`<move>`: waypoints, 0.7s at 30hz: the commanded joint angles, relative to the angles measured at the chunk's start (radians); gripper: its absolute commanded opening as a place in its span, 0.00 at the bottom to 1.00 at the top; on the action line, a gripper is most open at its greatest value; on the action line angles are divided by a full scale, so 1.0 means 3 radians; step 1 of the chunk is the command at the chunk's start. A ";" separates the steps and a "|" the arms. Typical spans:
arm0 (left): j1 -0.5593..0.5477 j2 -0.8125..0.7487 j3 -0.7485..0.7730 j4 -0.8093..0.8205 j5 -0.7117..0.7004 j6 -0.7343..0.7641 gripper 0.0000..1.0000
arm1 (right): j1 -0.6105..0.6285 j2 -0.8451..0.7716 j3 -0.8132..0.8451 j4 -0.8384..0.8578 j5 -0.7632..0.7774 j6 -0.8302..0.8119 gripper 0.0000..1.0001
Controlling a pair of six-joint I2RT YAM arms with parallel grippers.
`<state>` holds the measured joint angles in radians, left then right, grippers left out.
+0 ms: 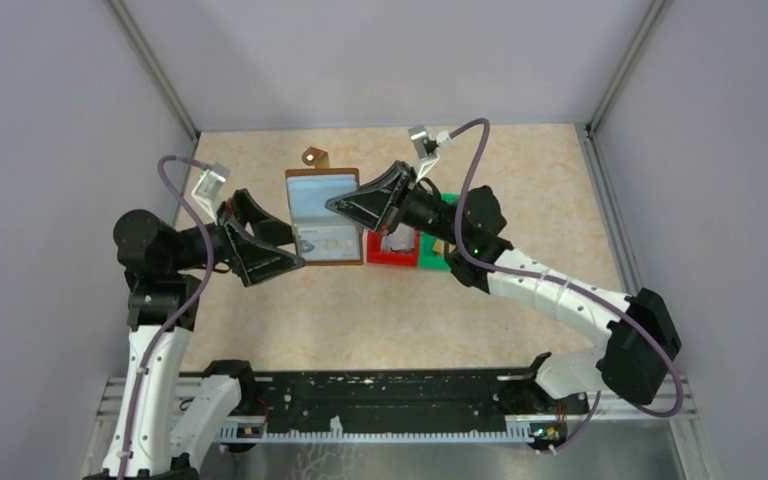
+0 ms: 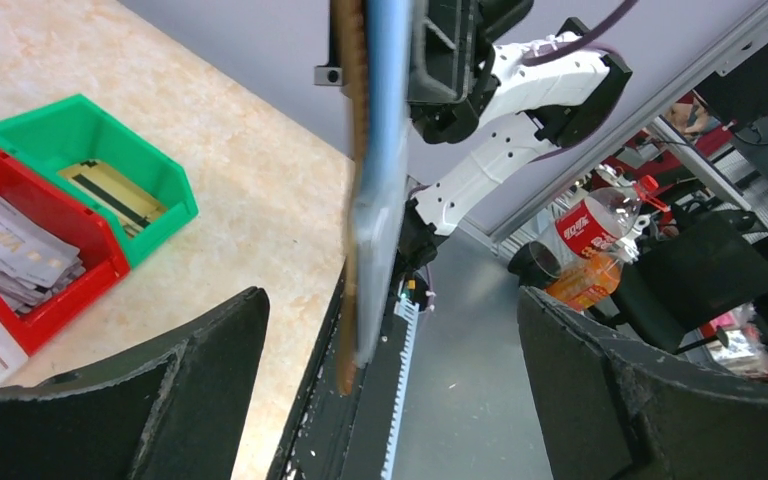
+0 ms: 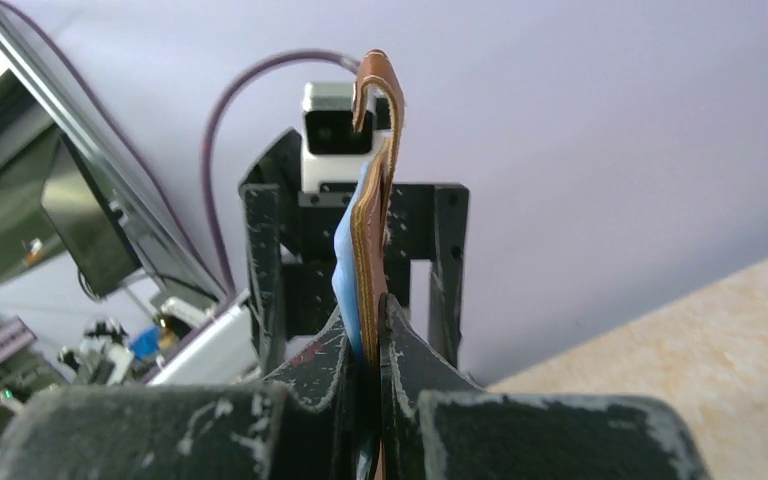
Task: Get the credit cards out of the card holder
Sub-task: Place the credit card in the storage box.
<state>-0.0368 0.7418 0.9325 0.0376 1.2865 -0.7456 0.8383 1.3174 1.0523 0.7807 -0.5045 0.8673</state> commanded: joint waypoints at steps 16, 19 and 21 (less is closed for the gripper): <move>0.0005 -0.0077 -0.0201 0.0935 -0.0126 -0.0859 0.51 | 0.0593 0.0147 -0.0323 0.1541 0.1236 0.0144 0.00; 0.0005 -0.0074 -0.0198 0.0966 -0.0089 -0.0875 0.49 | 0.0616 0.0154 -0.0348 0.1519 0.1340 0.0055 0.00; 0.0004 -0.0073 -0.0199 0.0990 -0.0080 -0.0889 0.47 | 0.0622 0.0163 -0.0363 0.1553 0.1374 0.0044 0.00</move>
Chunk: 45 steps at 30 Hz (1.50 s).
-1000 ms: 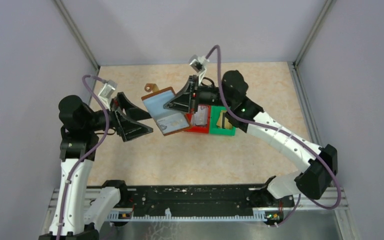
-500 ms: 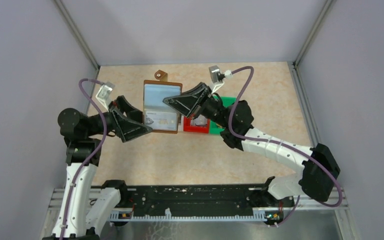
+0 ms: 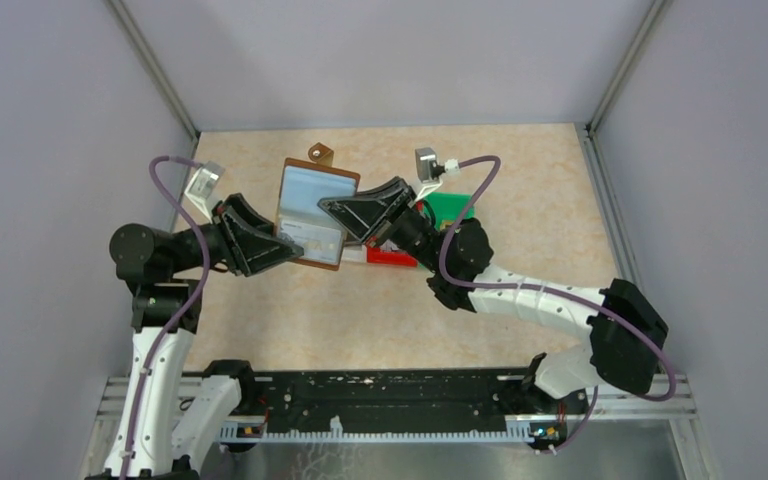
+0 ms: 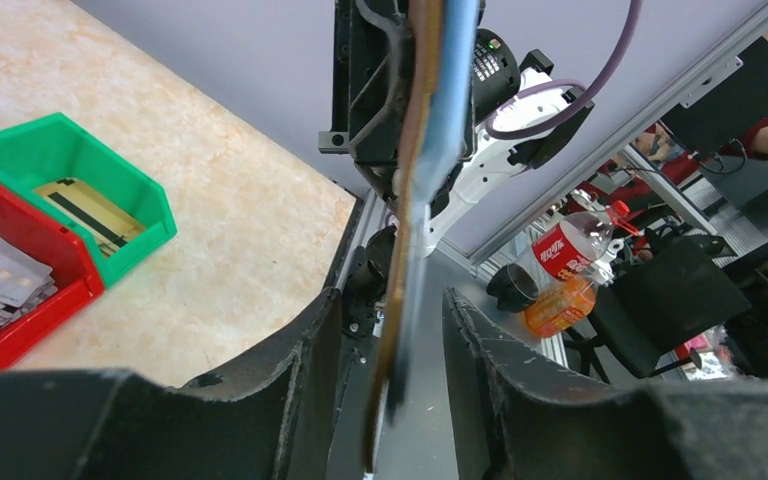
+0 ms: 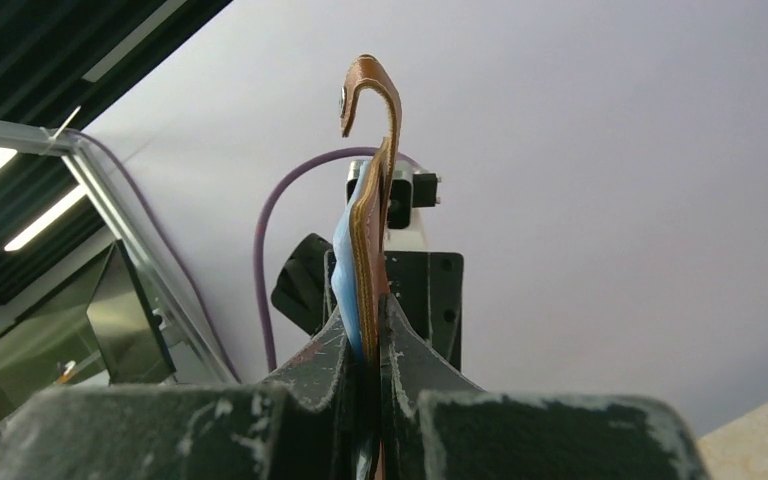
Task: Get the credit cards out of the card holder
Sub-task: Remove the credit card from the card holder.
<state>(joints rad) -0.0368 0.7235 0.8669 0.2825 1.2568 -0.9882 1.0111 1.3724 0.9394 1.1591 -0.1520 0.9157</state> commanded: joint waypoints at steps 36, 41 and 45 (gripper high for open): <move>0.0005 0.0565 0.1262 -0.3626 0.0397 0.4163 0.00 | -0.0504 0.0028 0.2083 -0.4518 -0.1851 -0.2232 0.14; 0.0005 0.0598 0.1226 -0.3559 0.0269 0.4010 0.48 | -0.0503 0.0068 0.2199 -0.4406 -0.1753 -0.2113 0.00; 0.0005 0.0347 0.0792 -0.2487 0.0000 0.2918 0.78 | -0.0507 -0.0072 0.1829 -0.3579 -0.1713 -0.1588 0.00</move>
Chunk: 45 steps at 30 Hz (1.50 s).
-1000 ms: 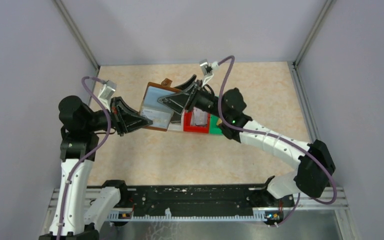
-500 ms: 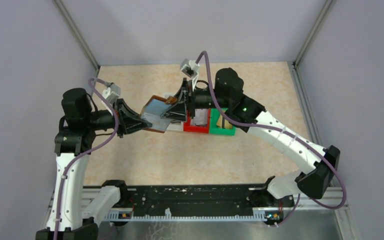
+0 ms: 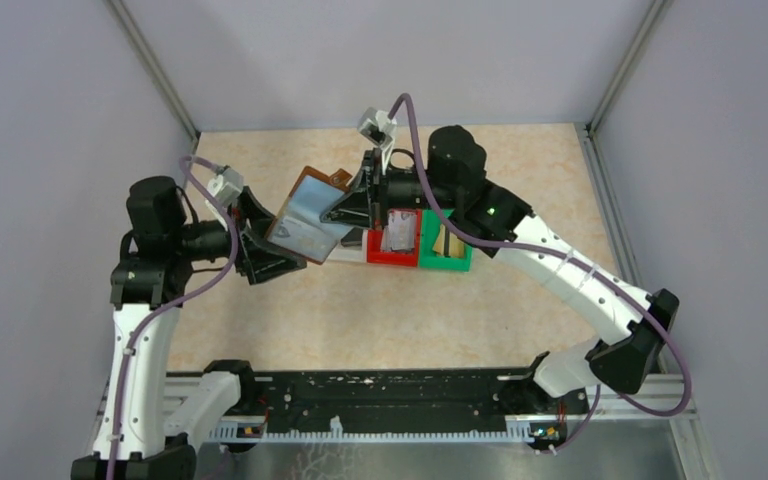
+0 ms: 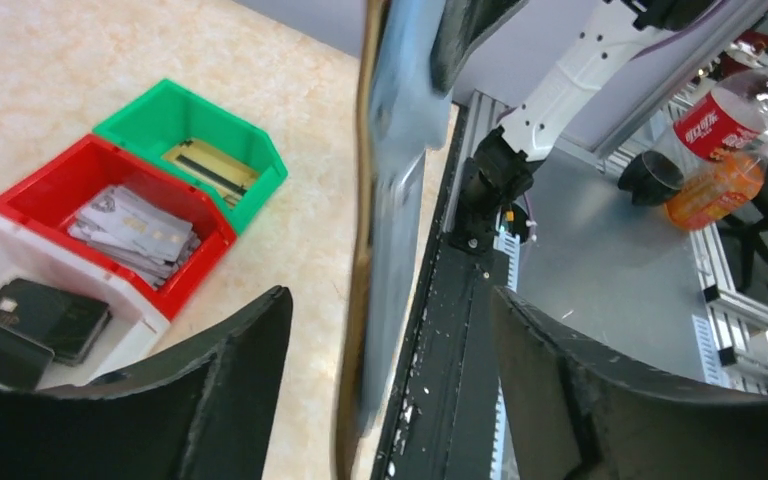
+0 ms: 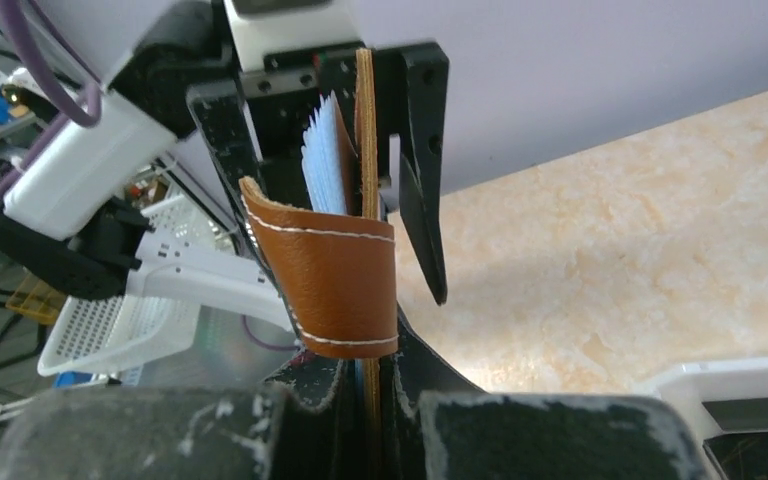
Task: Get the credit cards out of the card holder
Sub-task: Remove the credit card from the card holder.
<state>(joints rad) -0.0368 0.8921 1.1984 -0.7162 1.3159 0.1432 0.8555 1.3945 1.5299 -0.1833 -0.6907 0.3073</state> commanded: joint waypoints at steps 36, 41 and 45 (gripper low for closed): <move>0.0005 -0.0324 -0.0921 0.4227 -0.0136 -0.4233 0.51 | 0.0329 -0.0224 -0.2218 0.4945 0.1251 0.2714 0.00; 0.0005 -0.0329 -0.0927 0.4242 -0.0111 -0.4229 0.37 | 0.0388 -0.0152 -0.2249 0.5010 0.1275 0.2716 0.00; 0.0005 -0.0337 -0.0906 0.4012 -0.0066 -0.4028 0.23 | 0.0286 -0.0354 -0.2375 0.4654 0.1366 0.2564 0.24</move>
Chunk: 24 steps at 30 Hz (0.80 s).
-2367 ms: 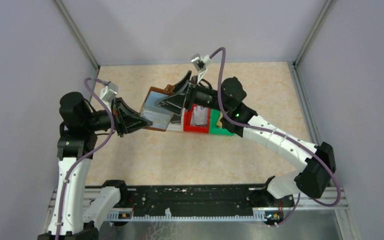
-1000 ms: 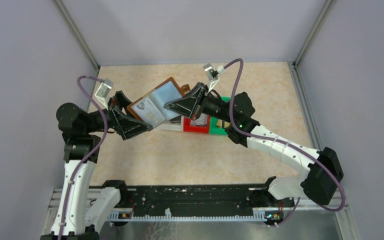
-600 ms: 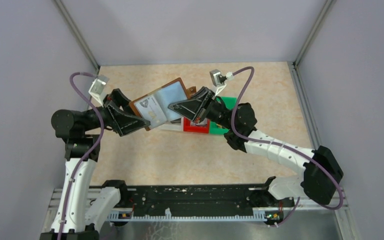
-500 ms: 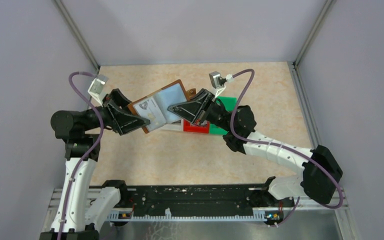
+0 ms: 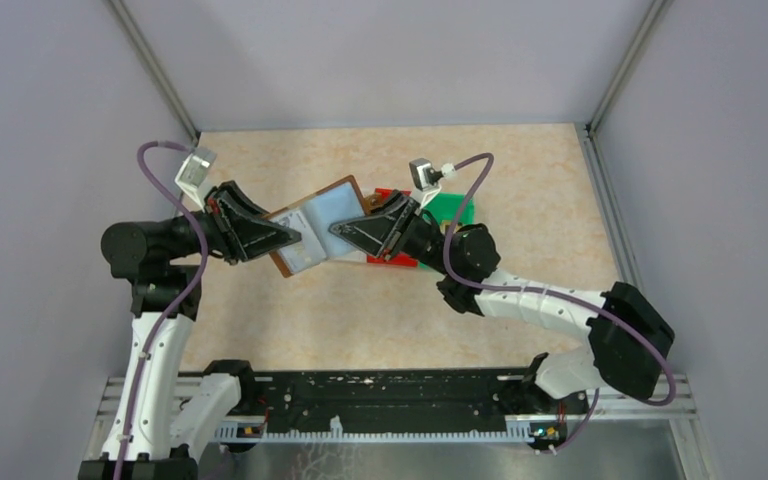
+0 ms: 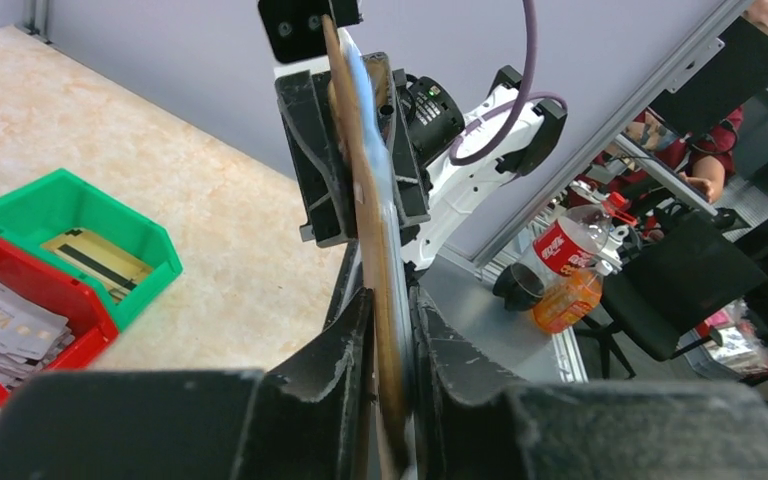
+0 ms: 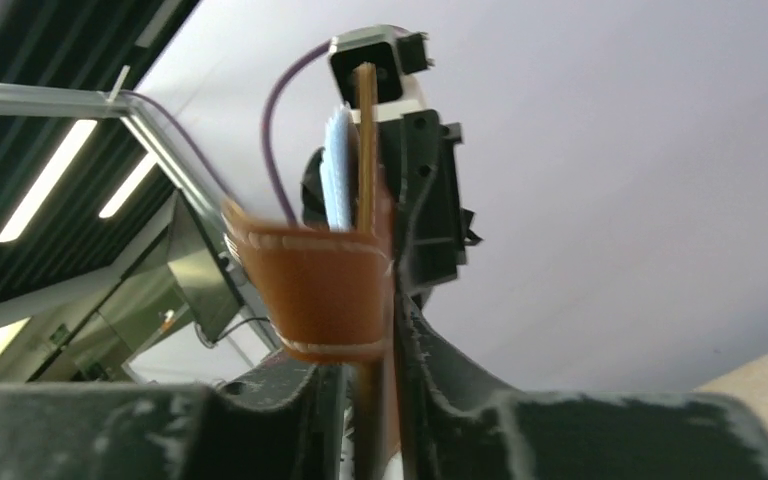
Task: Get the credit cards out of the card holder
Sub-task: Remove the credit card from the card holder.
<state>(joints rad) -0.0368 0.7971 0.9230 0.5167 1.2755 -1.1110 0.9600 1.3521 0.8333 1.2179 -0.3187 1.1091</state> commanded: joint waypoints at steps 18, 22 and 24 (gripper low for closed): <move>0.0005 0.0085 0.0481 -0.2001 0.0388 0.2117 0.05 | -0.0632 -0.0662 0.1502 -0.4023 -0.0938 -0.2332 0.99; 0.0005 0.0089 0.0569 -0.2259 0.0495 0.2364 0.05 | -0.0637 -0.0520 0.1719 -0.4321 -0.1264 -0.2578 0.99; 0.0005 0.0094 0.0584 -0.2311 0.0542 0.2426 0.05 | -0.0634 -0.0467 0.1793 -0.4417 -0.1439 -0.2675 0.99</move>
<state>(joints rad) -0.0368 0.8303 1.0534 -0.1131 1.3743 -0.4824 0.7753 1.1931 1.2934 0.0418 -0.5777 0.4339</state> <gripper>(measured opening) 0.140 0.985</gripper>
